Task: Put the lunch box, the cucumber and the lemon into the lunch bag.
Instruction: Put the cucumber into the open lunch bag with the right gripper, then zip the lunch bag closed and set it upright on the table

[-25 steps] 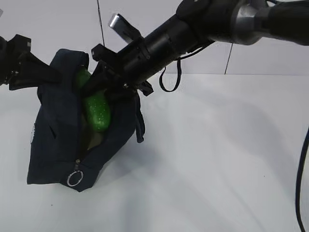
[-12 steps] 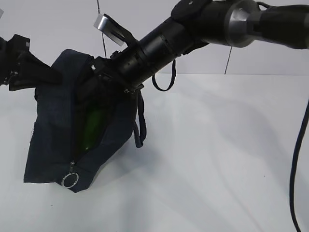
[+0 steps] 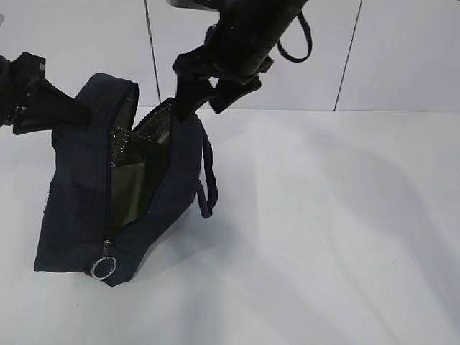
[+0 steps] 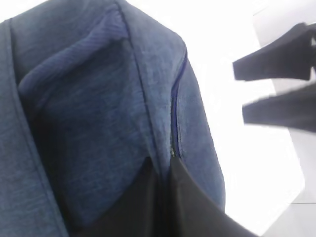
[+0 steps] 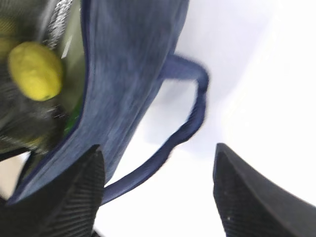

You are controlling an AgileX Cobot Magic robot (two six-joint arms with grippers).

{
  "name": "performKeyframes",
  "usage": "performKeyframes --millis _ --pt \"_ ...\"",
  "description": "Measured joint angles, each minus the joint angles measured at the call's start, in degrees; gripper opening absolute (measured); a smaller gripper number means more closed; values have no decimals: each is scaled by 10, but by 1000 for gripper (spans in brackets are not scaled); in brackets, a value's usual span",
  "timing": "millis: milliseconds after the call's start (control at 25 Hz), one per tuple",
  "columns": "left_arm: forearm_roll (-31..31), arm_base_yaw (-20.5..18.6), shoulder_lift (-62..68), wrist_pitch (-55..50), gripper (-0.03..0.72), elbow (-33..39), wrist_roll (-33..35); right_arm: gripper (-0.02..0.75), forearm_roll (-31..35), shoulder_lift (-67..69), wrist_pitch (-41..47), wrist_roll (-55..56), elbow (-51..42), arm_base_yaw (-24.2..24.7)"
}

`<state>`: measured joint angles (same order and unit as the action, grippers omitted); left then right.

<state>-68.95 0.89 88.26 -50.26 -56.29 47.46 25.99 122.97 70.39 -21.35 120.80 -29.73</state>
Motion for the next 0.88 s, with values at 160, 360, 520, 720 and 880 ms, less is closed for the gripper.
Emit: performKeyframes --millis 160,360,520,720,880 --pt "0 0 0 0 3 0 0 543 -33 -6 4 68 -14 23" --pt "0 0 0 0 3 0 0 533 70 -6 4 45 -90 57" --pt "0 0 0 0 3 0 0 529 161 8 3 0 -128 63" --pt "1 0 0 1 3 0 0 498 254 47 -4 -36 -132 63" --pt "1 0 0 1 3 0 0 176 266 53 -6 -60 -133 63"
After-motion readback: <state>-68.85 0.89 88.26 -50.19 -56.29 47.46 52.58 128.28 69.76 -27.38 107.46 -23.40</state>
